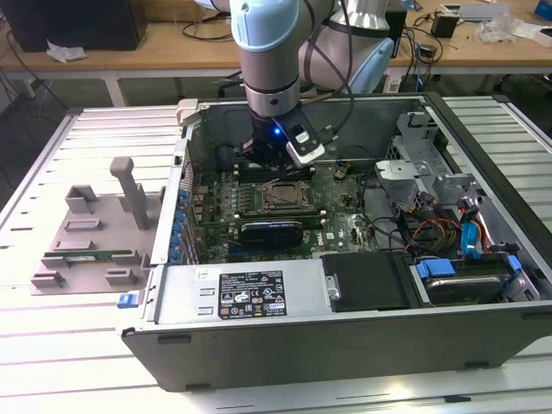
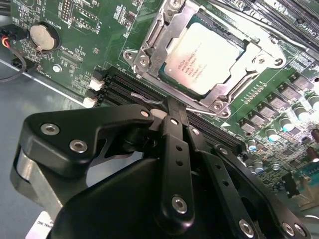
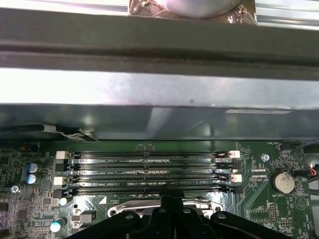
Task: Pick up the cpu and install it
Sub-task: 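Install the first cpu locking lever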
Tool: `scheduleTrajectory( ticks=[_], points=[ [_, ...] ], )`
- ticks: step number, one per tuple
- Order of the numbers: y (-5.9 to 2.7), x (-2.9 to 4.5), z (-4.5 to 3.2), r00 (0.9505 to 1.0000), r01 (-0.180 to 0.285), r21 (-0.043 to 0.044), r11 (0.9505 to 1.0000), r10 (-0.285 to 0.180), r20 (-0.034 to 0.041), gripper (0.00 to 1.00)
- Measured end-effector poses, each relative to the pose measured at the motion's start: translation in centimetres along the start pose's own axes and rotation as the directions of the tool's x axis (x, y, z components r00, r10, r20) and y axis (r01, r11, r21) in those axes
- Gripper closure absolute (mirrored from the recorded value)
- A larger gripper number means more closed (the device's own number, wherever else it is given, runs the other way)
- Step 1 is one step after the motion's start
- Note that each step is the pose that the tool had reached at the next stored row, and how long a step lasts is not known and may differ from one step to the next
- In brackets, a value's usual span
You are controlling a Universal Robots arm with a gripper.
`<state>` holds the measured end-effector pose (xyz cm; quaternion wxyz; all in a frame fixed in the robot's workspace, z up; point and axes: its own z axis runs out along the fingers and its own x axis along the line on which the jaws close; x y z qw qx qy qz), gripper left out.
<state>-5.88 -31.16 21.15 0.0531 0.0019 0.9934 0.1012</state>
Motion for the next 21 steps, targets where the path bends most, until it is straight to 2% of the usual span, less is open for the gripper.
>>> scheduleTrajectory(
  ticks=[11,12,15,18,21],
  points=[
    [0.6,-0.24,0.37,0.9979,-0.063,0.0062,0.998,0.063,0.0133,0.89],
    [0.59,-0.23,0.42,0.9966,-0.081,0.008,0.9967,0.081,0.0172,0.89],
    [0.56,-0.21,0.61,0.9853,-0.168,0.0151,0.9857,0.167,0.0362,0.89],
    [0.98,-0.2,0.74,0.9819,-0.186,0.0164,0.9824,0.185,0.0404,0.89],
    [1.15,-0.2,0.79,0.9807,-0.192,0.0167,0.9813,0.191,0.0416,0.89]
  ],
)
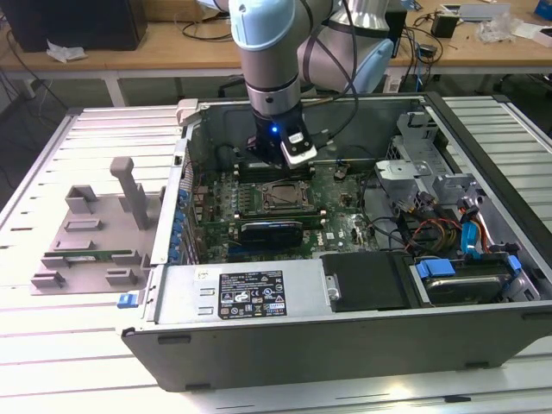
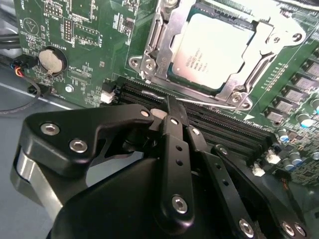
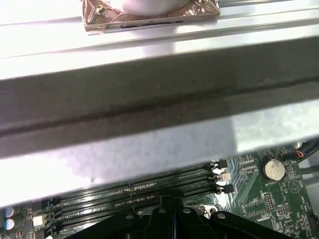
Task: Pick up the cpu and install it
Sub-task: 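Install the first cpu locking lever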
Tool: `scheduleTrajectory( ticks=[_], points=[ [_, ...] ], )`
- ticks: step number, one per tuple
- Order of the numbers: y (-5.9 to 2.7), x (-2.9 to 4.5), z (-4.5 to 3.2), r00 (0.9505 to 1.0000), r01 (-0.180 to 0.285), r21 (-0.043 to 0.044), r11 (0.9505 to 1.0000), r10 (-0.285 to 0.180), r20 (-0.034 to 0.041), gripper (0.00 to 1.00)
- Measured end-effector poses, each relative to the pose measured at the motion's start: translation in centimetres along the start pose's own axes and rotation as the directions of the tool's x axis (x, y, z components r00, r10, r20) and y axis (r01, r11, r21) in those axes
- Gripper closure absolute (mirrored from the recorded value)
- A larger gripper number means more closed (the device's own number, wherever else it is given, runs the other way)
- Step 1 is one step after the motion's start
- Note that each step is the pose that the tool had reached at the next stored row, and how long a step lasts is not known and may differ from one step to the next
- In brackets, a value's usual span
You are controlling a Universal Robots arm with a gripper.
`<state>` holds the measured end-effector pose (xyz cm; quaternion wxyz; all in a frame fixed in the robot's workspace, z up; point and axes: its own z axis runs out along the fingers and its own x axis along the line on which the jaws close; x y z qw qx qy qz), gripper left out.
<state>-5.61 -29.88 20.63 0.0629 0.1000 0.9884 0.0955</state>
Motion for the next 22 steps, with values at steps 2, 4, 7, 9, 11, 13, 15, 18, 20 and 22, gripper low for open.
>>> scheduleTrajectory(
  ticks=[2,4,7,9,11,13,15,18,20,22],
  points=[
    [-0.01,0.03,0.02,1.0,-0.002,0.0003,1.0,0.002,0.0005,0.89],
    [-0.03,0.06,0.11,1.0,-0.006,0.0006,1.0,0.006,0.0013,0.89],
    [-0.04,0.08,0.15,1.0,-0.007,0.0014,1.0,0.007,0.0015,0.89],
    [-0.1,0.08,0.2,1.0,-0.007,0.0011,1.0,0.007,0.0017,0.89],
    [-0.2,0.07,0.28,1.0,-0.007,0.0013,1.0,0.007,0.0017,0.89],
    [-0.29,0.06,0.31,1.0,-0.007,0.0017,1.0,0.007,0.0015,0.89],
    [-0.41,0.04,0.34,1.0,-0.007,0.0016,1.0,0.007,0.0016,0.89],
    [-0.68,0.0,0.4,1.0,-0.007,0.0022,1.0,0.007,0.0017,0.89],
    [-0.81,-0.02,0.45,1.0,-0.007,0.0033,1.0,0.007,0.0019,0.89],
    [-0.92,-0.03,0.52,1.0,-0.006,0.0047,1.0,0.006,0.0022,0.89]
  ],
)
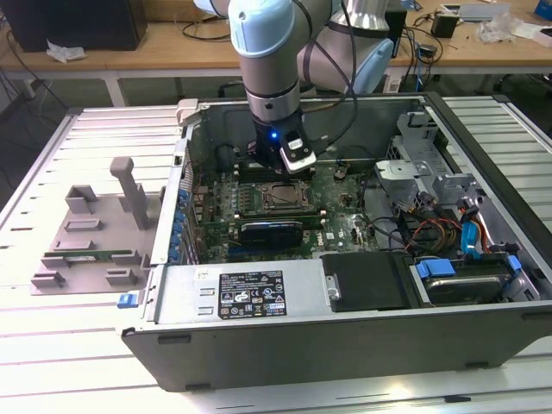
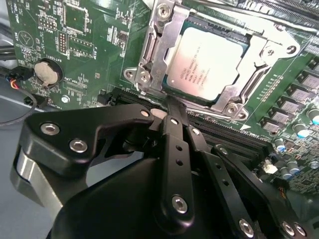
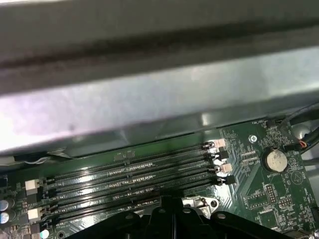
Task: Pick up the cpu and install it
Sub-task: 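Install the first cpu locking lever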
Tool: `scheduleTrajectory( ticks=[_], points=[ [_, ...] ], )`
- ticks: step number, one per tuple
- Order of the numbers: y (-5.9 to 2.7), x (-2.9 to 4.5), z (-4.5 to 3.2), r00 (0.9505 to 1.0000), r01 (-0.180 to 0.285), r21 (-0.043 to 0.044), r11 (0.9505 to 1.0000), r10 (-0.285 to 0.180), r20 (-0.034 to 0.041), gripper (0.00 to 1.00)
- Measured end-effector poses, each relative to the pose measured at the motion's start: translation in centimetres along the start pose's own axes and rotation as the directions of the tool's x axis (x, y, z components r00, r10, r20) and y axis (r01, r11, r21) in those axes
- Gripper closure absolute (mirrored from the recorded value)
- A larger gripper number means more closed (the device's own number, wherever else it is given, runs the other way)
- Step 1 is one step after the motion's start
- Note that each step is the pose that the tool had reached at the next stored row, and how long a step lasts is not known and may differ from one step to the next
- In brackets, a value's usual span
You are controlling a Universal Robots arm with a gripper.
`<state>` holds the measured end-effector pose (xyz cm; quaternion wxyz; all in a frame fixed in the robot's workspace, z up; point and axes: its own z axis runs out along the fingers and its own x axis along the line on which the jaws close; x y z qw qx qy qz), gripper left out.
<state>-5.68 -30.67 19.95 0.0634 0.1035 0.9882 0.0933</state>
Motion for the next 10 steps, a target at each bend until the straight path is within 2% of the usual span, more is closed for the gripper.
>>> scheduleTrajectory(
  ticks=[1,6,10],
  points=[
    [-0.06,0.0,0.07,1.0,0.0,0.0031,1.0,0.0,0.0004,0.89],
    [-0.05,-0.02,0.02,1.0,0.0,0.0026,1.0,0.0,0.0008,0.89],
    [0.13,-0.11,-0.86,1.0,0.0,0.0027,1.0,0.0,0.0007,0.89]
  ],
)
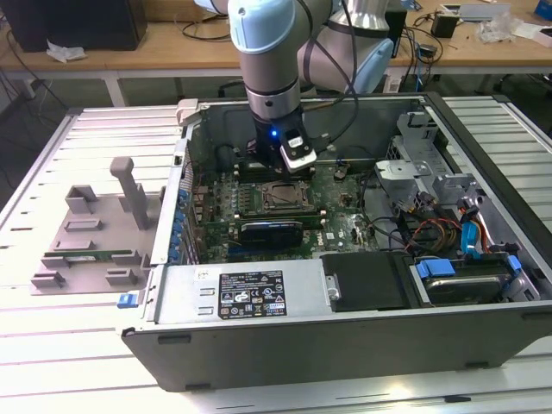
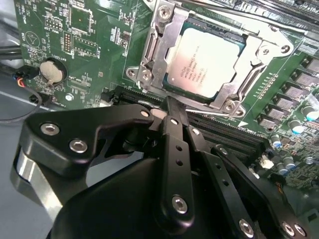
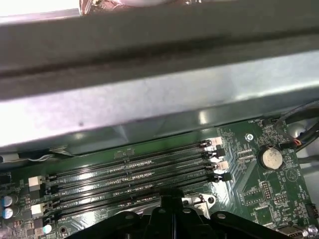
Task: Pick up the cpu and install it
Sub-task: 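Install the first cpu locking lever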
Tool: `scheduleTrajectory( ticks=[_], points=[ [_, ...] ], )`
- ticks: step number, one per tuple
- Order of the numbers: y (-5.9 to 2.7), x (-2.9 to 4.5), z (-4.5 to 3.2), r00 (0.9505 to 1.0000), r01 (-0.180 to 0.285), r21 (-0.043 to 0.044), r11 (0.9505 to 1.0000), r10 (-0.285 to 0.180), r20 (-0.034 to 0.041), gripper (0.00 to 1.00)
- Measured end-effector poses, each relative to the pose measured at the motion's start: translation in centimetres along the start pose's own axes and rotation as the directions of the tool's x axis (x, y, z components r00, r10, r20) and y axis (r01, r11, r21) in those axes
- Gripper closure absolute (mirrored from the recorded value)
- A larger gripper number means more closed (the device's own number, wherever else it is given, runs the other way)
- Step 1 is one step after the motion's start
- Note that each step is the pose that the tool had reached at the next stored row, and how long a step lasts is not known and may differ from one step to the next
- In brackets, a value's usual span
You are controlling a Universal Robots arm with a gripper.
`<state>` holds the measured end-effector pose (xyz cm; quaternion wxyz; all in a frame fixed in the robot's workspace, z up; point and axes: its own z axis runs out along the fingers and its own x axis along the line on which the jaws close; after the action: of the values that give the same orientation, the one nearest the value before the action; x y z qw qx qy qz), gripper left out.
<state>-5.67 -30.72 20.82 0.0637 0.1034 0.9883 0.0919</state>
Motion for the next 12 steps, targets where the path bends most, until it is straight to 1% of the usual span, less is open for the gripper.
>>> scheduleTrajectory(
  ticks=[1,4,6,7,8,10,12],
  points=[
    [0.03,0.0,-0.08,1.0,0.0,-0.0006,1.0,0.0,0.0011,0.89],
    [0.43,0.37,-0.05,0.9999,0.002,-0.0036,1.0,-0.002,0.0149,0.89],
    [0.48,0.63,-0.07,0.9998,0.002,-0.0047,1.0,-0.002,0.02,0.89],
    [0.44,0.87,-0.1,0.9997,0.003,-0.0062,1.0,-0.003,0.025,0.89],
    [0.39,1.13,-0.14,0.9996,0.004,-0.0069,1.0,-0.003,0.0283,0.89],
    [0.33,1.41,-0.09,0.9995,0.003,-0.0078,1.0,-0.003,0.0327,0.89],
    [0.3,1.44,0.0,0.9994,0.003,-0.0081,1.0,-0.003,0.0349,0.89]
  ],
)
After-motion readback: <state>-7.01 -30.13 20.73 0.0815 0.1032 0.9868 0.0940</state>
